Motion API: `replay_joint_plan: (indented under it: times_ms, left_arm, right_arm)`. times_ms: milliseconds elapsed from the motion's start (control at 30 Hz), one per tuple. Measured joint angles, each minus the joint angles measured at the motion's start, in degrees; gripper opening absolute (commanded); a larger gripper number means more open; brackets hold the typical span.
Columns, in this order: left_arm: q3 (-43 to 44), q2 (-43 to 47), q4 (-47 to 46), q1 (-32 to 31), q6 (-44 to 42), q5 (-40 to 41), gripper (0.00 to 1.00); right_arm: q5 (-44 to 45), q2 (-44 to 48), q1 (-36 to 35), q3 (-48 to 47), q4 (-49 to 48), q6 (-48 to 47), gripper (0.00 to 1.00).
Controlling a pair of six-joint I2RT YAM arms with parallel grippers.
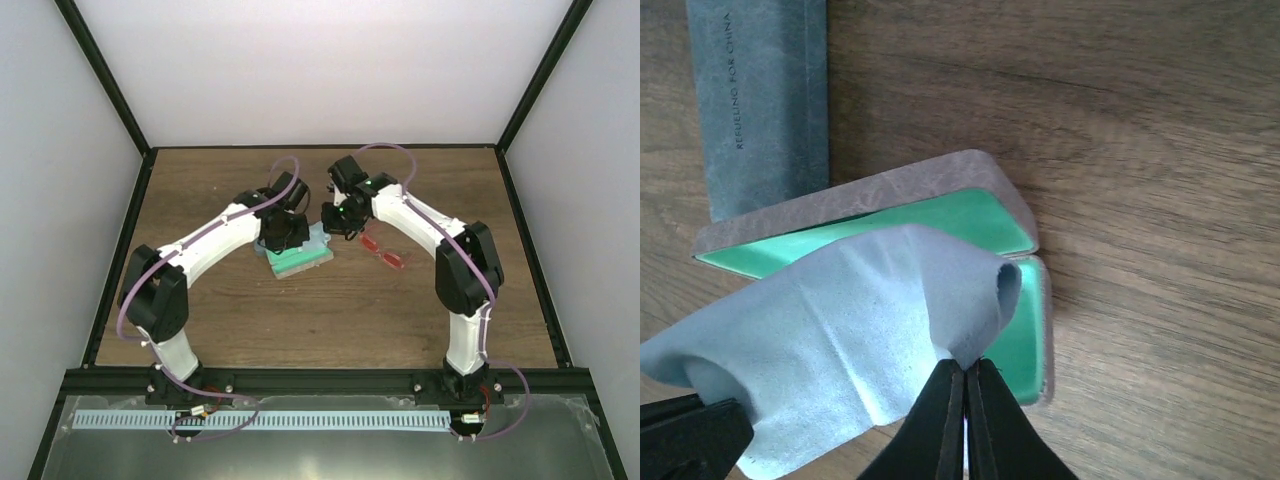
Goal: Organize the sunglasses
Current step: Place the glasses cleaning cloth in the sunglasses case.
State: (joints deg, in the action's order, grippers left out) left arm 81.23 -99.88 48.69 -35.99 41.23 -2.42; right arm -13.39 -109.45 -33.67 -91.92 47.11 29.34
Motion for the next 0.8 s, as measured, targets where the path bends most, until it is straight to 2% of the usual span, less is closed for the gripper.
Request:
replay_joint_plan:
  times_ms: [333,800]
  left_arm:
    - [-4.76,2.84,-0.22,1.99,-0.11,-0.55,0.04]
    - [-11.17,3.54,-2.29,1.99,0.57,-2.45,0.04]
  right_arm:
    - [-2.32,-3.82,-1.79,-2.19,1.79,-1.79,0.01]
    - [-4.07,-4.28,-1.77,1.81,1.25,-2.97,0.01]
